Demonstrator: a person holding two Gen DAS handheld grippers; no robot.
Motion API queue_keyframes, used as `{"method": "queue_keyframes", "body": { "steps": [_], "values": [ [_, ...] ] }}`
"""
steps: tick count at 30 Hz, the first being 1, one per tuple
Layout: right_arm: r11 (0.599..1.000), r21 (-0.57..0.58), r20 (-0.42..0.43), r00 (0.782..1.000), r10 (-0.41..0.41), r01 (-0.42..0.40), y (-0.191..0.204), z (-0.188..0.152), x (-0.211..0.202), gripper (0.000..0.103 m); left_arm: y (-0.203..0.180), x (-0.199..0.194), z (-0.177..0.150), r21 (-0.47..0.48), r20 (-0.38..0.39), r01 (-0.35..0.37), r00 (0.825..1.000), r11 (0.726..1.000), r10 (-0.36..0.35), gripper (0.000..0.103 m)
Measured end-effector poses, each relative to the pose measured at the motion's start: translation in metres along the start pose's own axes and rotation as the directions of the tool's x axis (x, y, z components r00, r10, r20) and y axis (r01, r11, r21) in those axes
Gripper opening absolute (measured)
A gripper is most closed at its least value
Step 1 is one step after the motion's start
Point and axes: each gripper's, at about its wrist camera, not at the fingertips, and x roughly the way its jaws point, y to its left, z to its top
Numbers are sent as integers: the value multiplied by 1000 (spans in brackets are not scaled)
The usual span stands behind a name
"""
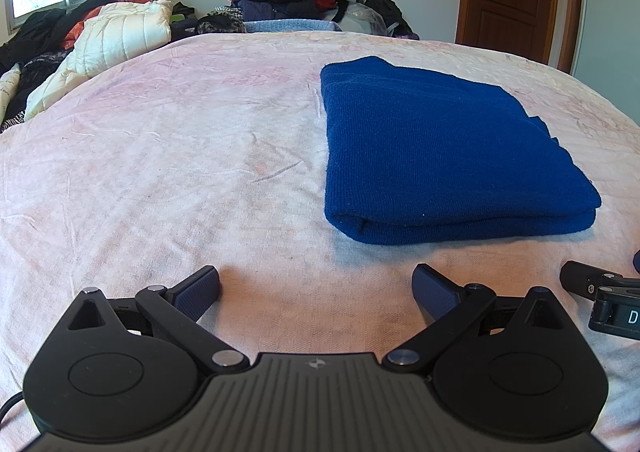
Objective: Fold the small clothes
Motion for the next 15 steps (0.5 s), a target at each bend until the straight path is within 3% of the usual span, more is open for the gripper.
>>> {"method": "queue_keyframes", "body": {
  "steps": [15],
  "values": [
    [1000, 0, 0, 1000, 0, 0, 0, 0, 0, 103, 1, 0, 0, 1, -3, 4, 1000, 1000, -4, 103]
  ]
}}
